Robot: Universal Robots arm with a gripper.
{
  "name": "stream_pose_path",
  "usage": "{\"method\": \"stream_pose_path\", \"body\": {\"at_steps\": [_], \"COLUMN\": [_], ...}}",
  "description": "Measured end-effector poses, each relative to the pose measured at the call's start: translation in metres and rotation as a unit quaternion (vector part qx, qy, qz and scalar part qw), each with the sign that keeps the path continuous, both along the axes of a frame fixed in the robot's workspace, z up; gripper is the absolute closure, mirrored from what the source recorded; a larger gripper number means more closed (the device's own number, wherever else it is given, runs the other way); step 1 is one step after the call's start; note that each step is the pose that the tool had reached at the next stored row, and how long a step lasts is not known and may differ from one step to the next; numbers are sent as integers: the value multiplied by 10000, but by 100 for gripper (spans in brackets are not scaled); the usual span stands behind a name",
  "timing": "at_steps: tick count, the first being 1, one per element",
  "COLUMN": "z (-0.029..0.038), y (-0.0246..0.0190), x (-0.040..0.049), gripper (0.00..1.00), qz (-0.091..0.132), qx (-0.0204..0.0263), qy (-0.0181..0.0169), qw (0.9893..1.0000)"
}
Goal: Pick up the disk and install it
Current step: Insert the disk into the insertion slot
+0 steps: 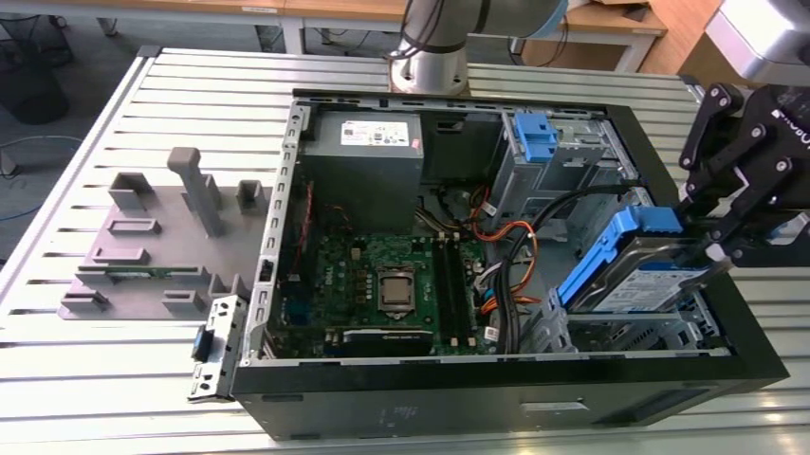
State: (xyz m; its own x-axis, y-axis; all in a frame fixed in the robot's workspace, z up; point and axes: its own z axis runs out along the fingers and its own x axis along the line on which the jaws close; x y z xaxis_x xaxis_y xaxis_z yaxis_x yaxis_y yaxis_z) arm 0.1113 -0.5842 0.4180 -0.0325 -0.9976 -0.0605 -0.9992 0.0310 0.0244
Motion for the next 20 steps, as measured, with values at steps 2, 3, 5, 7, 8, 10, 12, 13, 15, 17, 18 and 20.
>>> {"method": "stream_pose_path", "body": {"at_steps": [2,3,5,7,8,10,12,13,15,17,18,20], "z": [-36,-53,-90,-127,-145,-181,-217,-235,-272,-308,-326,-362], "y": [0,0,0,0,0,0,0,0,0,0,0,0], "x": [0,0,0,0,0,0,0,0,0,0,0,0], "gripper": [65,65,65,65,65,65,65,65,65,65,65,65], "qz": [0,0,0,0,0,0,0,0,0,0,0,0], "qx": [-2,-2,-1,-1,-2,-2,-2,-2,-2,-2,-1,-2], "qy": [0,0,0,0,0,0,0,0,0,0,0,0], "qw": [10000,10000,10000,10000,10000,10000,10000,10000,10000,10000,10000,10000]}}
